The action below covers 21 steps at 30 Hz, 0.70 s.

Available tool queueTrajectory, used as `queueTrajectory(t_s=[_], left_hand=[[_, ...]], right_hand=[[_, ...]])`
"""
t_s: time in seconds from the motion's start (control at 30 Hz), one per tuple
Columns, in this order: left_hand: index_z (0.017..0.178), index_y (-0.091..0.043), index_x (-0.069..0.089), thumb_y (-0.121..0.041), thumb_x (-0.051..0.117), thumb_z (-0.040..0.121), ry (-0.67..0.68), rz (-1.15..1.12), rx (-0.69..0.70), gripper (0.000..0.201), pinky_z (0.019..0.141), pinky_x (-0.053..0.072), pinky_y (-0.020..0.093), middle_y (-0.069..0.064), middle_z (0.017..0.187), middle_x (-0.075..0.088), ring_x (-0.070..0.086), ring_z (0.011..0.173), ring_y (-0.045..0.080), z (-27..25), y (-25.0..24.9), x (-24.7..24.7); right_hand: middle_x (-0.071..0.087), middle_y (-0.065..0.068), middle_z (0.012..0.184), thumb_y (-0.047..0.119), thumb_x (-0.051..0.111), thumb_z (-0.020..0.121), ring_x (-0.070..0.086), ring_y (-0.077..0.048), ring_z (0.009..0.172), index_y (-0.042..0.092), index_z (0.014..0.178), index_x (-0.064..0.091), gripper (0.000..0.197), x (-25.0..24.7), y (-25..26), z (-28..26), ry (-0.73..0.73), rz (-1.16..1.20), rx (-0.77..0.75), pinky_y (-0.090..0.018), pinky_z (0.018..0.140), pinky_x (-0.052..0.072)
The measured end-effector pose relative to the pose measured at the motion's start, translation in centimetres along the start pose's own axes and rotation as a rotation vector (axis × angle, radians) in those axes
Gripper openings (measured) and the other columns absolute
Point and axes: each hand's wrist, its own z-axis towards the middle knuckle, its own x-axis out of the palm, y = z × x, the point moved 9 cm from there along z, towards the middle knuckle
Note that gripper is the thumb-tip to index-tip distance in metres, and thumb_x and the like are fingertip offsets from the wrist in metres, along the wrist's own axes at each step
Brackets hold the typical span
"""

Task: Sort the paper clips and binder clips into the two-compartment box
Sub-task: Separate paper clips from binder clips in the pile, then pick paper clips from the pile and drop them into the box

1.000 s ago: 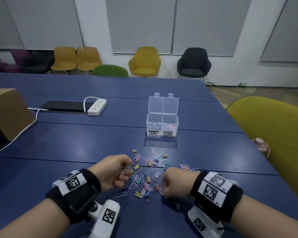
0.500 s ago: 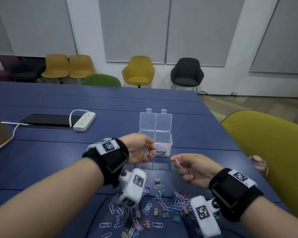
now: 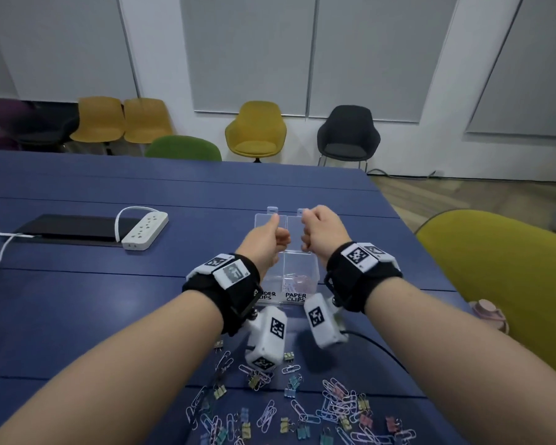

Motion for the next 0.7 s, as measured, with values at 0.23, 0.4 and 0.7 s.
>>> queueTrajectory(t_s=[0.23,0.4,0.7], left_hand=[[0.075,-0.012,0.057,-0.015,0.051,0.095,0.087,0.264,0.167,0.021,0.074,0.047,0.03,0.003,0.08,0.061,0.057,0.076,0.016,-4.1,-0.1,-3.3],[0.073,-0.012,0.06,-0.008,0.057,0.091,0.304,0.528,0.157,0.019,0.064,0.049,0.021,0.004,0.073,0.064,0.058,0.063,0.009,-7.5,2.8,-2.4],[0.099,-0.016,0.07,-0.019,0.062,0.086,0.613,1.159,0.376,0.016,0.081,0.05,0.019,-0.005,0.096,0.069,0.063,0.089,0.01,-14.8,5.3,6.2]], right_hand=[[0.064,0.001,0.075,0.025,0.044,0.096,0.066,-0.025,0.086,0.016,0.068,0.054,0.031,-1.6,-1.1,-1.2,-0.024,-0.224,-0.097,-0.038,0.084,0.048],[0.061,-0.003,0.07,0.011,0.051,0.091,0.058,-0.016,0.065,0.012,0.073,0.051,0.018,-6.2,-0.6,-5.9,-0.027,-0.252,-0.129,-0.015,0.055,0.042],[0.059,0.004,0.083,0.014,0.058,0.084,0.053,-0.014,0.075,0.024,0.079,0.056,0.011,-7.4,-6.1,-15.9,0.605,-1.237,0.022,-0.013,0.055,0.035]])
